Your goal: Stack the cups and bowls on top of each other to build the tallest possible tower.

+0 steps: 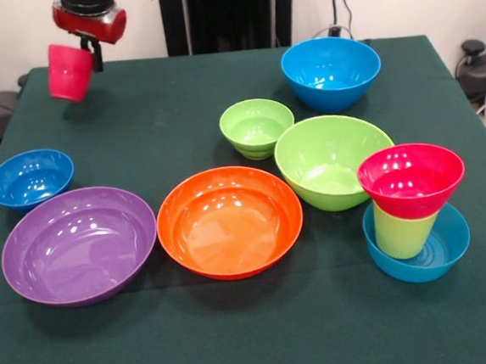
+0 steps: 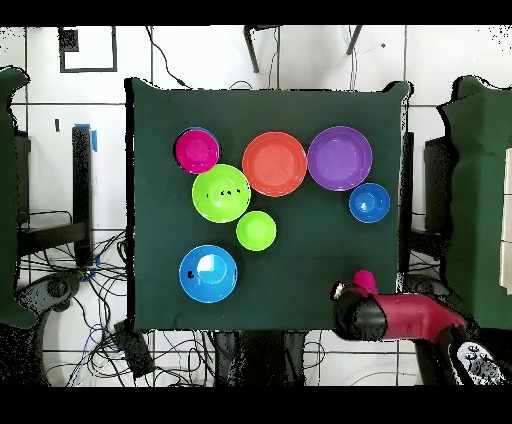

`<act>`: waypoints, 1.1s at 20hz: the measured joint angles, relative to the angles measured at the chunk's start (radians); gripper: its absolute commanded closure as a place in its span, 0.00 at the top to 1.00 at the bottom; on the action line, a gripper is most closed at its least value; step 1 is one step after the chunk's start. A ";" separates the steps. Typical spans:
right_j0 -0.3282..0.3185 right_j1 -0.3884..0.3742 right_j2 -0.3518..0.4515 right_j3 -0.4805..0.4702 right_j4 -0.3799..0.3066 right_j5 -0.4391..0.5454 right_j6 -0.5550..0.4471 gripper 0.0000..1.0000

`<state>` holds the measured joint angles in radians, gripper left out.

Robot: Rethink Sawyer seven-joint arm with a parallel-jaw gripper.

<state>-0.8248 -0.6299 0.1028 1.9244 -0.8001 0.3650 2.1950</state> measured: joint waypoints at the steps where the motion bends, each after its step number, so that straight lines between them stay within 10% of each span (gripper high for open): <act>1: -0.034 -0.013 0.038 -0.002 0.067 0.093 -0.004 0.00; 13: -0.025 -0.066 0.213 -0.102 0.374 0.731 -0.016 0.00; 22: 0.038 -0.039 0.297 -0.218 0.491 0.797 -0.016 0.00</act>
<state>-0.7871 -0.6692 0.3998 1.7062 -0.3089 1.1625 2.1790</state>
